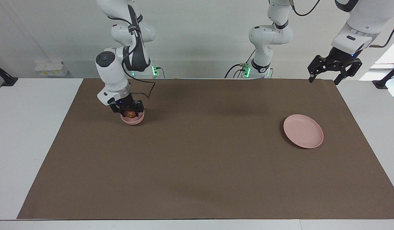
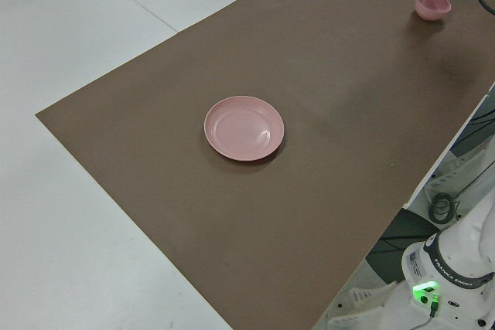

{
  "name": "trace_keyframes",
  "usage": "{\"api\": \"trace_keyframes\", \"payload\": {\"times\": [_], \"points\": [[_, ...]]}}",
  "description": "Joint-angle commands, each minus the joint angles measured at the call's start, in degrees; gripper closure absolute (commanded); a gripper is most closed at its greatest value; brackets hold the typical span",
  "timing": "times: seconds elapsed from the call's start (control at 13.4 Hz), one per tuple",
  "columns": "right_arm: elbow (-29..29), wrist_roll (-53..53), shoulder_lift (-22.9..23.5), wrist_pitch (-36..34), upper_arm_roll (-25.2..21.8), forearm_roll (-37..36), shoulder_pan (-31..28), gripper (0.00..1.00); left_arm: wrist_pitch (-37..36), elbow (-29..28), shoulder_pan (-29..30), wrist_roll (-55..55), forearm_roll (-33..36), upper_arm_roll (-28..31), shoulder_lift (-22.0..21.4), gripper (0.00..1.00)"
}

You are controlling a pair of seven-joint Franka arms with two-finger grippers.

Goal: Move apple from plate to bowl
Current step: 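Lower the apple into the small pink bowl with the right gripper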

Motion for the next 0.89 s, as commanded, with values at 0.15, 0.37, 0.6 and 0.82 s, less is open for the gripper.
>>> {"api": "trace_keyframes", "payload": {"times": [0.15, 0.37, 0.6, 0.82], "points": [[-4.1, -0.4, -0.1, 5.0, 0.4, -0.4, -0.4, 0.34, -0.6, -0.1, -0.5, 0.3, 0.9, 0.4, -0.6, 0.00], [-3.0, -0.8, -0.3, 3.7, 0.4, -0.4, -0.7, 0.00, -0.6, -0.2, -0.5, 0.3, 0.9, 0.4, -0.6, 0.00], [6.1, -1.0, -0.1, -7.2, 0.4, -0.4, -1.0, 0.00, -0.6, -0.2, -0.5, 0.3, 0.9, 0.4, -0.6, 0.00], [13.9, -1.0, 0.6, -14.5, 0.4, -0.4, -1.4, 0.00, -0.6, -0.2, -0.5, 0.3, 0.9, 0.4, -0.6, 0.00]]}}
